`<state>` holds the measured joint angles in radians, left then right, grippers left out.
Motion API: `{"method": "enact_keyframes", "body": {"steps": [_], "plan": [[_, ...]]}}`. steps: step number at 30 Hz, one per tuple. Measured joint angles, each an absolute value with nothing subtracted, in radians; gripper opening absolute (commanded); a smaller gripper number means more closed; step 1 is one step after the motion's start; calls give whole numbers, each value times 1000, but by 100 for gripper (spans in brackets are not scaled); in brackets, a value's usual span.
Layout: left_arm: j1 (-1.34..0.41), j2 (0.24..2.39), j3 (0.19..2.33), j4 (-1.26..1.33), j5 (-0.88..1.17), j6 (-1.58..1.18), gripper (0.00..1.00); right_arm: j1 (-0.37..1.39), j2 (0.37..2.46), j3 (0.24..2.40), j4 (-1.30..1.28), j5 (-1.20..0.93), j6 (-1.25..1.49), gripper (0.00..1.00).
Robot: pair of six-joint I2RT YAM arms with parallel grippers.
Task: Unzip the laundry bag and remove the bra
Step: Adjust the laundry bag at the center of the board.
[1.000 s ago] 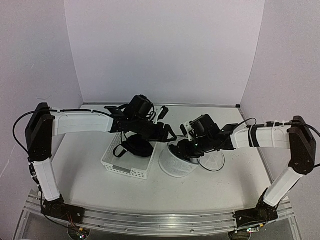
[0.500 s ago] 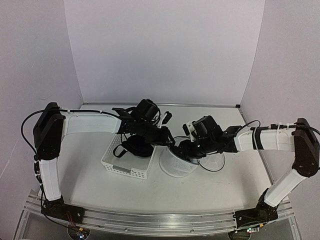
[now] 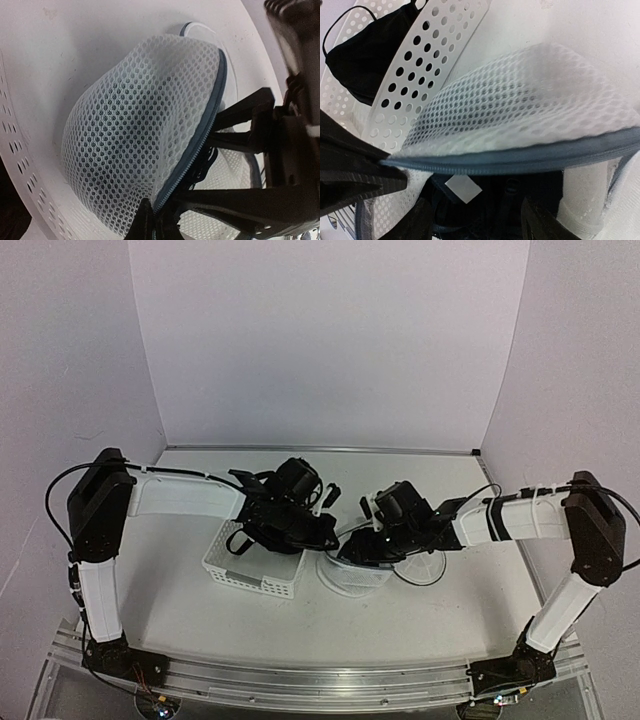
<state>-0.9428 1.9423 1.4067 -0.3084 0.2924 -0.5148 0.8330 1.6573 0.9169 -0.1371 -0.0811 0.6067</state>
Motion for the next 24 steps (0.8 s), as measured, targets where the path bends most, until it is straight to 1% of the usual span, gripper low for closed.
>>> {"method": "enact_keyframes", "body": {"steps": [6, 15, 24], "plan": [[-981, 1942, 1348, -305, 249, -500, 0, 833, 1661, 886, -67, -46, 614, 69], [-1016, 1907, 1273, -268, 213, -503, 0, 849, 1693, 813, 54, -16, 599, 71], [-1026, 1786, 1195, -167, 180, -514, 0, 959, 1691, 733, 126, 121, 560, 74]]}}
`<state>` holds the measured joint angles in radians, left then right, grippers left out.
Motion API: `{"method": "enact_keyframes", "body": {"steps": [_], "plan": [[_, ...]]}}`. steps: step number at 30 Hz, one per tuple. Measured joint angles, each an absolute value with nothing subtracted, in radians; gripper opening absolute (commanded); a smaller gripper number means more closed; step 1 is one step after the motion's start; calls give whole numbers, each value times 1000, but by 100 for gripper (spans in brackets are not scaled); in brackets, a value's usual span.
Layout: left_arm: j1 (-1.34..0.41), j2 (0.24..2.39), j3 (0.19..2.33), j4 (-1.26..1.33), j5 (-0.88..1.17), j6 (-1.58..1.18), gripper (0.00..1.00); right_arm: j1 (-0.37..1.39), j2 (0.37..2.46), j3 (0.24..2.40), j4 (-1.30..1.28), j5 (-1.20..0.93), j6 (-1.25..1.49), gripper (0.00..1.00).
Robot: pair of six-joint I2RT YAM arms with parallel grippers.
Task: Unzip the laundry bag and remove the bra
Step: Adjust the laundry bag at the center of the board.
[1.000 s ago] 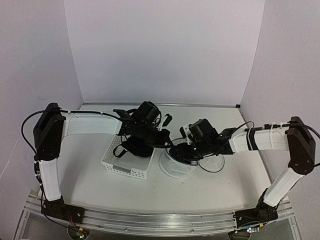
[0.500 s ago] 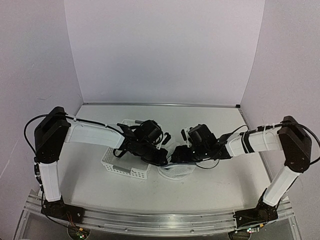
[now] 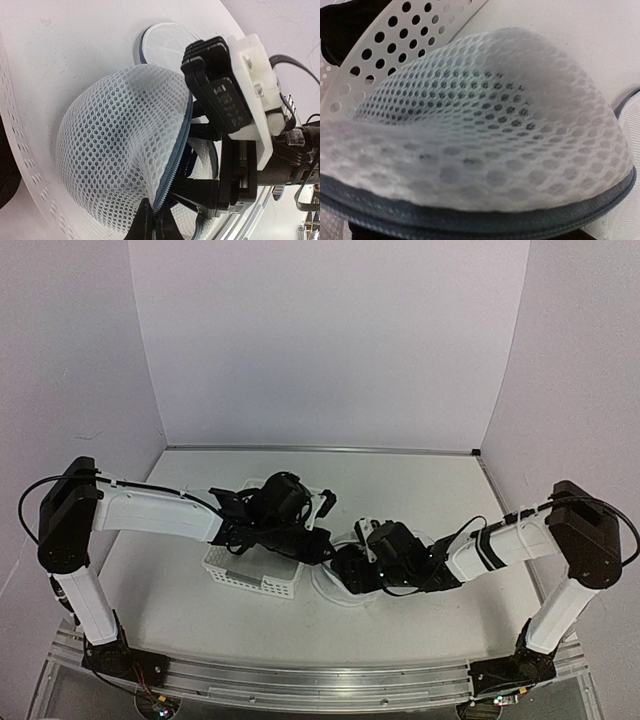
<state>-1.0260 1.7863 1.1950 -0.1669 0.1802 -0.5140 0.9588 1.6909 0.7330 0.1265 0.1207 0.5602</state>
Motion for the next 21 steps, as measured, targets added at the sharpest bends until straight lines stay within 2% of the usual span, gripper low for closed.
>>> {"method": "enact_keyframes", "body": {"steps": [11, 21], "plan": [[-1041, 1762, 1151, -96, 181, -525, 0, 1088, 1586, 532, 268, 305, 561, 73], [-1055, 1763, 1136, -77, 179, -527, 0, 1088, 1579, 558, 289, 357, 535, 75]]}}
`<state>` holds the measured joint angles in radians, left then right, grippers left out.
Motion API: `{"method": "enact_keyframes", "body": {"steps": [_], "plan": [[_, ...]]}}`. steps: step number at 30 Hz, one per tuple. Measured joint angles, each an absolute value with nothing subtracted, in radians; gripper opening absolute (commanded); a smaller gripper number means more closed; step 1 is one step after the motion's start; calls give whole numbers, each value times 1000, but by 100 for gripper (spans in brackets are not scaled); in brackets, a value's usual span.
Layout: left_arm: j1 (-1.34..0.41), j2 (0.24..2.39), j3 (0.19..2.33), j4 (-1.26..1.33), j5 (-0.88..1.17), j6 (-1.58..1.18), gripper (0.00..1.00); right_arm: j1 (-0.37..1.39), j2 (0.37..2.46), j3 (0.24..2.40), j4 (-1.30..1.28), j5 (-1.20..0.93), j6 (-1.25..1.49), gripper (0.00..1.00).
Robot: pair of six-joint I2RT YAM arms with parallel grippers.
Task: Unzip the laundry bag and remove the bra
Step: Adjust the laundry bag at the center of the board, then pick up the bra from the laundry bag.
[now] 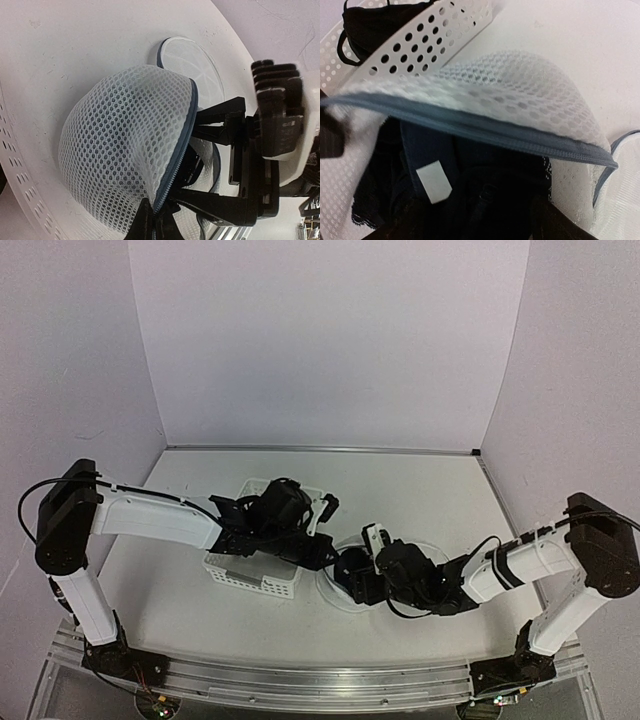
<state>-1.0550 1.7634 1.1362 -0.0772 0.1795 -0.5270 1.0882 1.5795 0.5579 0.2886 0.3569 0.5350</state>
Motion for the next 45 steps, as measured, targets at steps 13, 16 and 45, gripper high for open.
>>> {"method": "enact_keyframes", "body": {"steps": [13, 16, 45], "plan": [[-1056, 1768, 1120, -70, 145, -532, 0, 1088, 1688, 723, 289, 308, 467, 76], [-1057, 1768, 1103, -69, 141, -533, 0, 1085, 1740, 746, 289, 288, 468, 76], [-1061, 1768, 1091, -78, 93, -552, 0, 1048, 1626, 715, 227, 284, 494, 0]]}}
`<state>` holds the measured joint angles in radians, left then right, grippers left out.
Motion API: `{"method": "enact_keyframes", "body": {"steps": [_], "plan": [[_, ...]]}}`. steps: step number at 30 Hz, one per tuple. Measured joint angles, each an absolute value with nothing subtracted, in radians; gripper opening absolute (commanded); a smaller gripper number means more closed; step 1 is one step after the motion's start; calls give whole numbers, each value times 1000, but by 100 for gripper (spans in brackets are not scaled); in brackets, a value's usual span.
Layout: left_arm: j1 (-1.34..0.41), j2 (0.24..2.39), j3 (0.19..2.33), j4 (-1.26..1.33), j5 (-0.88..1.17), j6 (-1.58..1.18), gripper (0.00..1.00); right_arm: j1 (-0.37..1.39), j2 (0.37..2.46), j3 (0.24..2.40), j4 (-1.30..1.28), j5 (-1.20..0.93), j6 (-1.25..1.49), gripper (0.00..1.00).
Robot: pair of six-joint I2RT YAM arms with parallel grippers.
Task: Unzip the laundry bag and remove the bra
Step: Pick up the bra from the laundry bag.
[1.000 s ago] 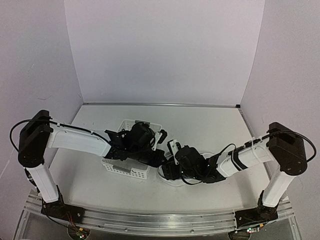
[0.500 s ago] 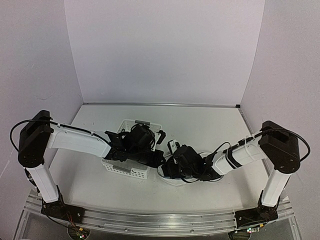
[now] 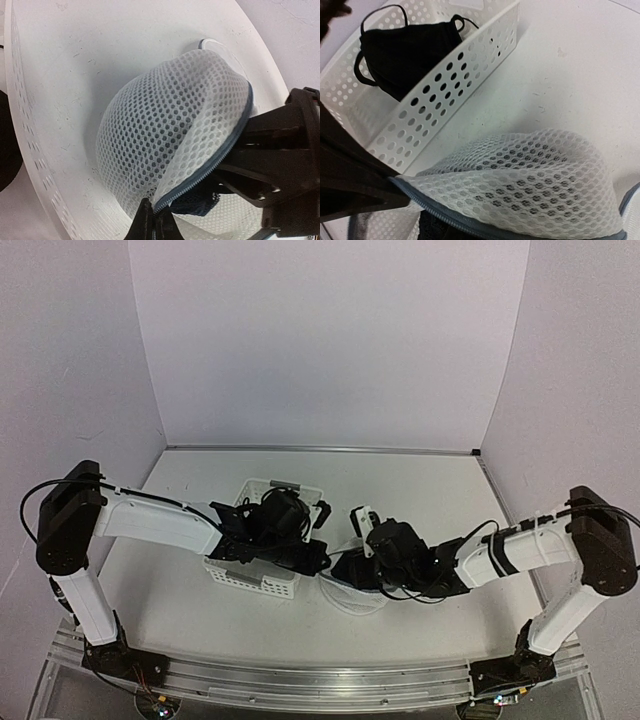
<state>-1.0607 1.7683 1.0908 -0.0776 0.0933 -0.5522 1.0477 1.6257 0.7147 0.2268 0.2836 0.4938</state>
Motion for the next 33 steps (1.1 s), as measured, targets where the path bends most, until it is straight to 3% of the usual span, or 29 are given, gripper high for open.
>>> {"method": "enact_keyframes", "body": {"steps": [18, 33], "plan": [[-1089, 1775, 1155, -26, 129, -573, 0, 1043, 1344, 662, 123, 332, 482, 0], [-1106, 1758, 1149, -52, 139, -430, 0, 1028, 1469, 682, 63, 394, 551, 0]]}}
